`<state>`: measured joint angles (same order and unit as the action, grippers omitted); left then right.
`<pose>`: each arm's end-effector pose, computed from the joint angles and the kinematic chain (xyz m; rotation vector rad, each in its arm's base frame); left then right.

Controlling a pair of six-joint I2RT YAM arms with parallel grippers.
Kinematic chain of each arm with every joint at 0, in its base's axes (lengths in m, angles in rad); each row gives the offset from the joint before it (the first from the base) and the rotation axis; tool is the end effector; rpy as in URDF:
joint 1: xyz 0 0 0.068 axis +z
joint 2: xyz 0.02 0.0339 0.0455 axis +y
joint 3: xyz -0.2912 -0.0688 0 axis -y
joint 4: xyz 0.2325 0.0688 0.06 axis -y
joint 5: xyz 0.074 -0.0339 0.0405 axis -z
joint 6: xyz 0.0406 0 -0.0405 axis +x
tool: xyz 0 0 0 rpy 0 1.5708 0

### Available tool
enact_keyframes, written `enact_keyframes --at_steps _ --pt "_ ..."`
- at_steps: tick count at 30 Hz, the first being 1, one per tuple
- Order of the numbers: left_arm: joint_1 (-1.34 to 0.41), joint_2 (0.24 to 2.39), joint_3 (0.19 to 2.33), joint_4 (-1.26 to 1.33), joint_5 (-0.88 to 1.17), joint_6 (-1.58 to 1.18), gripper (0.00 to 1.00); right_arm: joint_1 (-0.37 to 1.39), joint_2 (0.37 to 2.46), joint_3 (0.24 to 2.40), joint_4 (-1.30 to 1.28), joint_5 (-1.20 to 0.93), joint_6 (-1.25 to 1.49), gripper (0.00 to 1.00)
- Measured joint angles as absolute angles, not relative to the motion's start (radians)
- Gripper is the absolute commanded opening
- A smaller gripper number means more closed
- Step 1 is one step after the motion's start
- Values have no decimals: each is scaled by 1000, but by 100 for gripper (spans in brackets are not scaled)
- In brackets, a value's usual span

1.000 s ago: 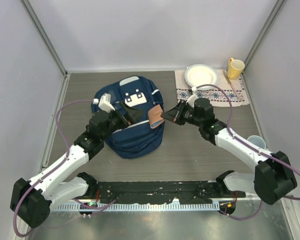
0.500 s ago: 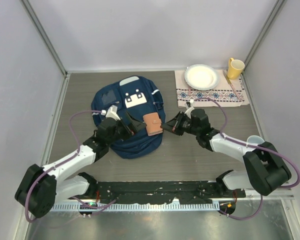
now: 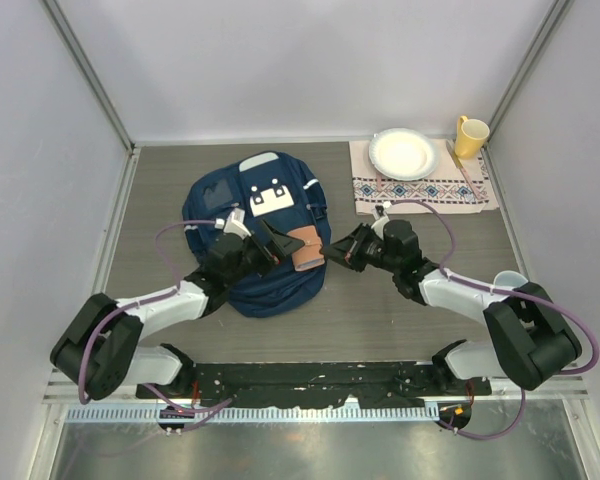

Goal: Pack the student bag
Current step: Pick up the stationery from the center of the board.

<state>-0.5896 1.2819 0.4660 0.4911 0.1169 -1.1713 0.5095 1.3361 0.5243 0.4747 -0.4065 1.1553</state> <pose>0.2038 -0.1421 0.2279 -0.5216 2.0527 -1.2510 0.2199 0.1412 0.2325 0.3868 2.1530 1.4355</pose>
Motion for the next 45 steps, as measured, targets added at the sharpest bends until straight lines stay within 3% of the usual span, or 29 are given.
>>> enact_keyframes --at_steps 6,10,17,20,23,25,26,29,32,40,45 --pt "-612 1353 471 579 95 -1202 94 509 1336 504 494 -423 1185 1" --pt "-621 1385 475 614 73 -1208 84 509 1336 502 505 -431 1191 1" --pt "-627 1405 475 638 15 -1219 44 509 1336 501 508 -437 1198 1" --pt "-627 1412 475 640 -4 -1216 31 509 1338 501 508 -436 1198 1" --pt "-627 1423 476 651 -7 -1215 27 509 1349 501 499 -435 1194 1" --pt "-627 1425 476 656 -7 -1216 26 509 1352 501 483 -432 1184 11" --pt "-627 1425 476 658 -7 -1216 24 509 1353 503 474 -427 1177 27" --pt "-627 1422 476 662 -9 -1219 23 509 1353 520 422 -411 1154 55" --pt "-627 1403 476 661 -19 -1223 23 509 1321 543 344 -360 1110 67" --pt "-627 1298 499 630 -66 -1228 23 519 1101 493 259 -284 1089 74" --pt "-627 1284 532 632 -70 -1250 22 581 1079 413 313 -284 1154 75"
